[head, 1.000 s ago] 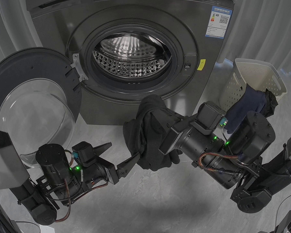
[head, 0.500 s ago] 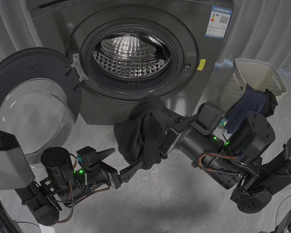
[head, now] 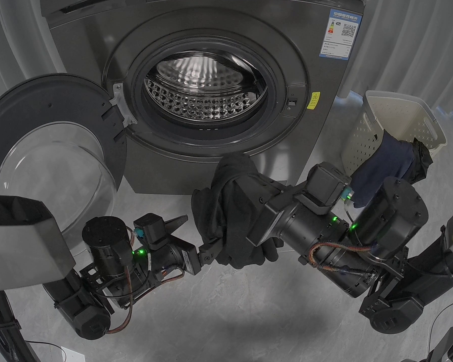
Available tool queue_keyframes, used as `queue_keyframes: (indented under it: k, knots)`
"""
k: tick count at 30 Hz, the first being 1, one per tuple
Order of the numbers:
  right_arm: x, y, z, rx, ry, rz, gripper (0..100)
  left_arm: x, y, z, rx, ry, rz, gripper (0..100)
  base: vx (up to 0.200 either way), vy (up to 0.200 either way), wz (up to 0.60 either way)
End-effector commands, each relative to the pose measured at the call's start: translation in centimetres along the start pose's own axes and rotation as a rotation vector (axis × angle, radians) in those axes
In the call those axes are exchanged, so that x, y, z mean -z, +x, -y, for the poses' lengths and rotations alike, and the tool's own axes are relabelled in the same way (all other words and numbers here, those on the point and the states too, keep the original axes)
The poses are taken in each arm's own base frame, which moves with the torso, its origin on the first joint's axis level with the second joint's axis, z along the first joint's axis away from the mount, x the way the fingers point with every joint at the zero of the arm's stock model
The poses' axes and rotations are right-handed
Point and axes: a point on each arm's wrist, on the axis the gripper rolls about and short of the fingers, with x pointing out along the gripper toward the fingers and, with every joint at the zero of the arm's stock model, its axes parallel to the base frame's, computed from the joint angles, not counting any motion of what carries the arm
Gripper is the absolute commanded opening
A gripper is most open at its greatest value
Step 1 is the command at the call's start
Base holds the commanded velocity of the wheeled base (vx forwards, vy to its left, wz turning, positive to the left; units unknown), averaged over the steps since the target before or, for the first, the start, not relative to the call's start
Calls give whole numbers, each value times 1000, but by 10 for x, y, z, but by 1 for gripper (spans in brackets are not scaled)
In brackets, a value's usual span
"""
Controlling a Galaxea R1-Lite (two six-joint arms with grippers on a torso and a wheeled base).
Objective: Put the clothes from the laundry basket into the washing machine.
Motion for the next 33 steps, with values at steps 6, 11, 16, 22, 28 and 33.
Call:
queue_keyframes:
  k: [6, 11, 16, 22, 28, 33]
  knots:
    - [1, -1, -2, -4, 3, -5, 0, 3, 18, -10, -25, 5, 18, 0, 0, 0, 0]
    - [3, -2, -1, -2, 2, -12, 0, -8, 19, -17, -71, 8, 69, 0, 0, 0, 0]
    - [3, -2, 5, 17, -5, -11, 0, -35, -1, -11, -63, 9, 142, 0, 0, 0, 0]
    - [2, 0, 26, 78, -26, -8, 0, -68, -41, 1, -32, 15, 237, 0, 0, 0, 0]
    - [2, 1, 35, 102, -36, -10, 0, -70, -65, 5, -28, 15, 241, 0, 0, 0, 0]
    - [11, 3, 37, 107, -37, -30, 0, -85, -74, 12, 0, 16, 306, 0, 0, 0, 0]
